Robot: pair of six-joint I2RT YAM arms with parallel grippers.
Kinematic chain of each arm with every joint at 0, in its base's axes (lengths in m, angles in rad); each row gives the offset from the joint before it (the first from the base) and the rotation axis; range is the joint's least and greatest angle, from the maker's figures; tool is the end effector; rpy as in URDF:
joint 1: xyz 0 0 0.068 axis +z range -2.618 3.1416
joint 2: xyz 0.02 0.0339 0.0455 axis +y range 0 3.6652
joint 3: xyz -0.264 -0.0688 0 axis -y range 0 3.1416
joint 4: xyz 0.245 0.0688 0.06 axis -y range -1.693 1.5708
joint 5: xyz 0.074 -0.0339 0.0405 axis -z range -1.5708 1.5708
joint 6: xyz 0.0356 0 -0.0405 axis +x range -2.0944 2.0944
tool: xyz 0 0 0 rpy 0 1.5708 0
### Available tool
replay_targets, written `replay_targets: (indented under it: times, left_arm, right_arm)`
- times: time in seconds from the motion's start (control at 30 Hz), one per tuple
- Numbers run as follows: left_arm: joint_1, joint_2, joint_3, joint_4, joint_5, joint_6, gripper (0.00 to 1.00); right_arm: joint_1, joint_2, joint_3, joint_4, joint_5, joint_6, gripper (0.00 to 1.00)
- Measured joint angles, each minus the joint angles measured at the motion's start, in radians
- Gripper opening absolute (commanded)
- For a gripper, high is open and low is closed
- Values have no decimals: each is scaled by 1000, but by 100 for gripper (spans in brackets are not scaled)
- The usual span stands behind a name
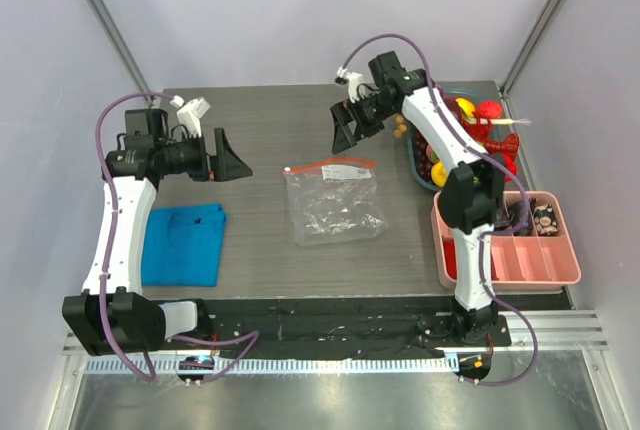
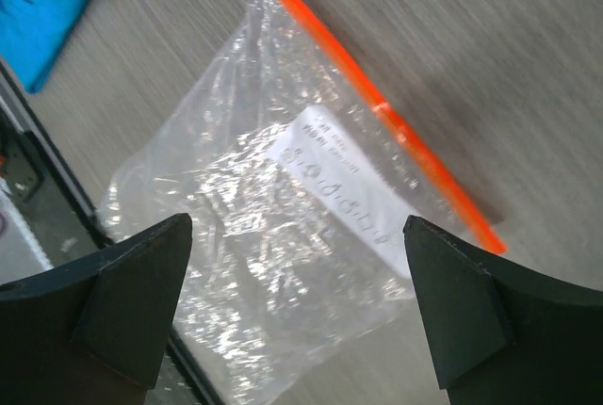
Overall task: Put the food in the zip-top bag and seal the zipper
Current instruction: Pick up the zipper food storage bag at the center of the board.
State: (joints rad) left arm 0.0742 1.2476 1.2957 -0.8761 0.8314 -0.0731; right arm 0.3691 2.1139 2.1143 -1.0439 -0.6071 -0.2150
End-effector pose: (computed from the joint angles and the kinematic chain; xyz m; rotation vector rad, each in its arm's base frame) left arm 0.2455 -0.0081 0.3634 0.2180 2.2493 -0.9827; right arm 0.4155 0.1825 0.3104 -0.9371 2.3710 0.8461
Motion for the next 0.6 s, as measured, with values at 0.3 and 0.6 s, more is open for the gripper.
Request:
replay_targets:
  times: [0.3, 0.6]
  left_arm:
    - [0, 9, -60, 53, 41, -16, 100]
    - [0, 52, -97, 72, 60, -24, 100]
  right_arm:
    - [-1, 196, 141, -140, -16, -236, 100]
    - [-1, 222, 137, -145, 3, -371, 100]
